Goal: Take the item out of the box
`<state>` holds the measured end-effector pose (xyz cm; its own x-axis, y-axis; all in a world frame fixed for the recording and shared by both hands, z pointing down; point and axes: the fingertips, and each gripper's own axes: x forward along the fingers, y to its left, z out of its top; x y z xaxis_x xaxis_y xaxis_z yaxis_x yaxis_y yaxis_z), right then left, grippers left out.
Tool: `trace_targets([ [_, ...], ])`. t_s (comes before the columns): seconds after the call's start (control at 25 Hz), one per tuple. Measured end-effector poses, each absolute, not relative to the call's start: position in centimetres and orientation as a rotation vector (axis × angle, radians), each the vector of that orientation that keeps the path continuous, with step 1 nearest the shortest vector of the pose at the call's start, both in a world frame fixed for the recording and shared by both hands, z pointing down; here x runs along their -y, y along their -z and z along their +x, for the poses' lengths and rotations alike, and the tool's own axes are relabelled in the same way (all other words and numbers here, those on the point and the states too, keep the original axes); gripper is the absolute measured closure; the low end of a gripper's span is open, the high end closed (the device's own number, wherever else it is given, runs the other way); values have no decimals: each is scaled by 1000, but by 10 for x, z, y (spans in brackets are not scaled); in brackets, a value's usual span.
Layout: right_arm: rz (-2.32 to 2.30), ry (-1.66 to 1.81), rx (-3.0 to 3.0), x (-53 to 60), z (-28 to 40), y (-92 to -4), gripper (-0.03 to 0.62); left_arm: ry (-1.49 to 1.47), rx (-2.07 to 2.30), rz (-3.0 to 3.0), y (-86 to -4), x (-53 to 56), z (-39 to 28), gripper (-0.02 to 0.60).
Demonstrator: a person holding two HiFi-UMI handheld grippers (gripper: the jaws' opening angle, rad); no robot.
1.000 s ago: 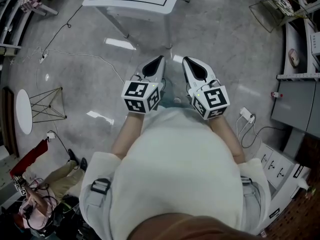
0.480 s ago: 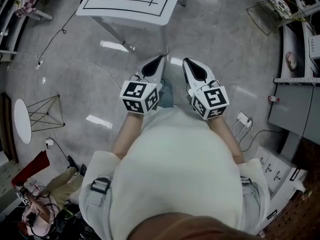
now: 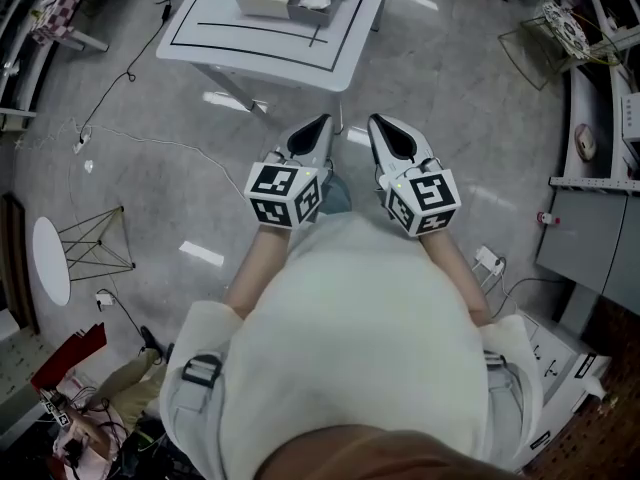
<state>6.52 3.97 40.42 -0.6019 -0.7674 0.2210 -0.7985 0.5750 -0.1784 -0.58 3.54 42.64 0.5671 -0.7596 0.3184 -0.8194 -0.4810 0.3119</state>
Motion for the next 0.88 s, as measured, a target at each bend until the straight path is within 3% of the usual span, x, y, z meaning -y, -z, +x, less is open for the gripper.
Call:
trace_targets([
  [0.88, 1371, -385, 2664, 119, 7, -399, 595, -175, 1206, 2388, -422, 127, -61, 581],
])
